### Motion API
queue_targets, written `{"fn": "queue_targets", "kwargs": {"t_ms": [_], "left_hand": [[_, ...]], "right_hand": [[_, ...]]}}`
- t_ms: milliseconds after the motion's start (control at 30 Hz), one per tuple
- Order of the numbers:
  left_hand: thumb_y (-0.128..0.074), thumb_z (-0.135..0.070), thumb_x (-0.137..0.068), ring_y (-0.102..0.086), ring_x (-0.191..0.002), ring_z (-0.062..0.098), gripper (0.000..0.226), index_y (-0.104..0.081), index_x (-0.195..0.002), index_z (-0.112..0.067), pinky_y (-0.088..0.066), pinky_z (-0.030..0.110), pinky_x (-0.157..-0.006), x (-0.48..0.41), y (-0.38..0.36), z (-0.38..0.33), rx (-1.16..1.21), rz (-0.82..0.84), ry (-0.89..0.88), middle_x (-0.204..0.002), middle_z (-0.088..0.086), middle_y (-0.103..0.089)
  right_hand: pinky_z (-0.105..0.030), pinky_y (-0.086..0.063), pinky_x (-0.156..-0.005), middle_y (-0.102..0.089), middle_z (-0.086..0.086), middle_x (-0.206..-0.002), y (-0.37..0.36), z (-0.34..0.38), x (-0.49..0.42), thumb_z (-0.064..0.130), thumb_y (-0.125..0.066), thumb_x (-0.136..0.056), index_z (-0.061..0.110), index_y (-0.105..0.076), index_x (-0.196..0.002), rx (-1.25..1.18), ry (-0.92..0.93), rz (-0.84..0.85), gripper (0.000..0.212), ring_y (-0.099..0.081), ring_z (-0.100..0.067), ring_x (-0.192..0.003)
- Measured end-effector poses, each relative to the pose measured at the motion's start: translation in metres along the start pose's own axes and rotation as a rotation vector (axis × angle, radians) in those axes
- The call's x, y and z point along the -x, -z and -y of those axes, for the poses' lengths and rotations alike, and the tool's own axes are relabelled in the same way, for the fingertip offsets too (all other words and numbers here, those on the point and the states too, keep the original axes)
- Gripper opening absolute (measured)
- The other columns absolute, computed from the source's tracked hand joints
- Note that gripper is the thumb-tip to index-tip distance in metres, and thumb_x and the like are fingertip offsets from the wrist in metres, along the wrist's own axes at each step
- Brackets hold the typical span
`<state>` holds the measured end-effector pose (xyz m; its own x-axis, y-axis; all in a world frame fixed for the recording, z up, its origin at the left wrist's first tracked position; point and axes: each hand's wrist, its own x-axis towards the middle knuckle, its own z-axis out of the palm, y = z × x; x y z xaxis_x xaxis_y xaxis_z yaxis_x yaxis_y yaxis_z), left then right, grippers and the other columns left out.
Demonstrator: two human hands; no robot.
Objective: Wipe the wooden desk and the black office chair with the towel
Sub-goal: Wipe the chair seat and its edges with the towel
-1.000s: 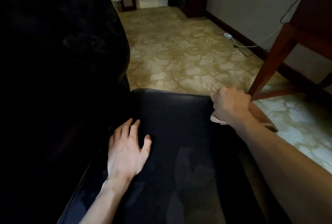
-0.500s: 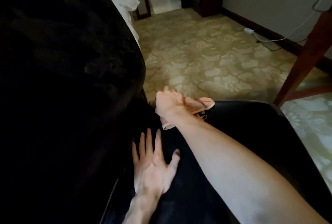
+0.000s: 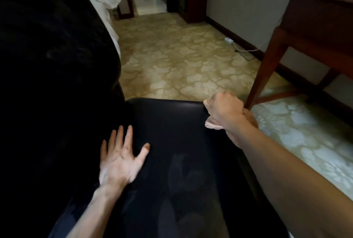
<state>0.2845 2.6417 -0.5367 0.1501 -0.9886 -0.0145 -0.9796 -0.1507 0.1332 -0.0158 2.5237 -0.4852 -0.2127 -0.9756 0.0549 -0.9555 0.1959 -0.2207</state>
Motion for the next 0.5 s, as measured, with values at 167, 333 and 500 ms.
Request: {"fn": "queue_targets", "kwargs": {"t_ms": [167, 333, 500], "left_hand": [[0.008, -0.086, -0.072, 0.002, -0.159, 0.019, 0.11, -0.003, -0.165, -0.028, -0.001, 0.042, -0.127, 0.0, -0.002, -0.001, -0.022, 0.02, -0.011, -0.173, 0.002, -0.004], [-0.01, -0.084, -0.088, 0.013, -0.158, 0.026, 0.099, 0.005, -0.165, -0.024, 0.003, 0.05, -0.127, -0.005, 0.006, -0.007, -0.061, 0.179, -0.013, -0.172, 0.01, 0.01], [-0.028, -0.075, -0.096, 0.026, -0.154, 0.015, 0.085, 0.0, -0.165, -0.033, 0.019, 0.048, -0.124, 0.008, 0.006, -0.09, 0.047, 0.234, -0.279, -0.171, 0.003, 0.018]], "right_hand": [[-0.036, -0.045, -0.073, -0.07, 0.0, -0.097, 0.009, -0.096, 0.037, 0.041, -0.045, -0.088, 0.027, -0.07, -0.089, -0.182, -0.098, 0.022, 0.029, -0.063, -0.027, -0.093], [-0.031, -0.046, -0.071, -0.069, 0.015, -0.079, 0.018, -0.124, 0.06, 0.027, -0.065, -0.09, 0.038, -0.075, -0.091, -0.396, -0.133, 0.081, 0.016, -0.066, -0.014, -0.083], [-0.039, -0.058, -0.087, -0.073, 0.013, -0.105, 0.021, -0.077, 0.043, 0.057, -0.064, -0.088, 0.047, -0.075, -0.106, -0.446, 0.051, -0.027, 0.023, -0.068, -0.015, -0.102]]}}
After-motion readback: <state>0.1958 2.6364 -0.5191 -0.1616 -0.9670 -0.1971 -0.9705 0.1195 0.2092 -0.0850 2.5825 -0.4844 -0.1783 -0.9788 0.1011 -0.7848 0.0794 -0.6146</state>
